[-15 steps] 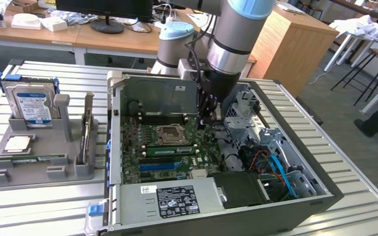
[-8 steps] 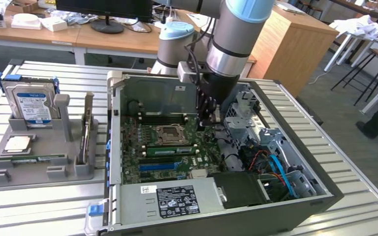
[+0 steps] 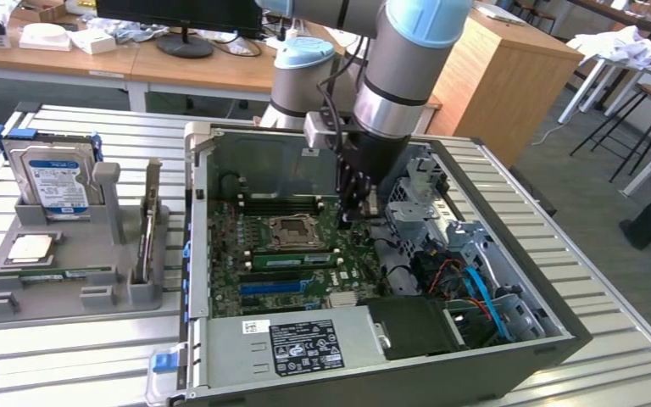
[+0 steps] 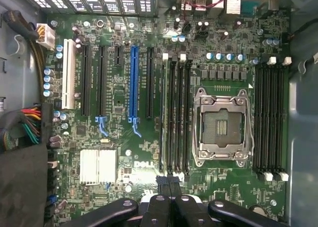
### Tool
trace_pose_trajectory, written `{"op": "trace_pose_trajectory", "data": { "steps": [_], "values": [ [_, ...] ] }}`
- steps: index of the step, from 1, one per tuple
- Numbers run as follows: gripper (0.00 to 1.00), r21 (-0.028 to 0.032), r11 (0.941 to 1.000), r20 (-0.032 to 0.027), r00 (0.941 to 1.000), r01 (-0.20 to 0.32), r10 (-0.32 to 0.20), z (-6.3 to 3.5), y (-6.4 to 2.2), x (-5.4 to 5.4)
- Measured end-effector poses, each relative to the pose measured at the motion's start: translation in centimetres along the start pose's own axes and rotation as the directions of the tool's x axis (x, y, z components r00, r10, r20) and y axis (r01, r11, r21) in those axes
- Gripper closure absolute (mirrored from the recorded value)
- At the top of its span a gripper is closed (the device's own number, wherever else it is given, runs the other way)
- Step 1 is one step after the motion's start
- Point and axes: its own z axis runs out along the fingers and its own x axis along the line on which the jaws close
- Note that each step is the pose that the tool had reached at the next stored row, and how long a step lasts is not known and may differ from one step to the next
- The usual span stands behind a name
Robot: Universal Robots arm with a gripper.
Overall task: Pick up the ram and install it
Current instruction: 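Press down the ram until it locks into place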
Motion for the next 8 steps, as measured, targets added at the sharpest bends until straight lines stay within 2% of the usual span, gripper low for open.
{"op": "trace_pose_trajectory", "data": {
  "steps": [8],
  "values": [
    [0.9,0.0,1.0,0.0,1.0,0.0,0.0,0.83,-0.01,0.03]
  ]
}}
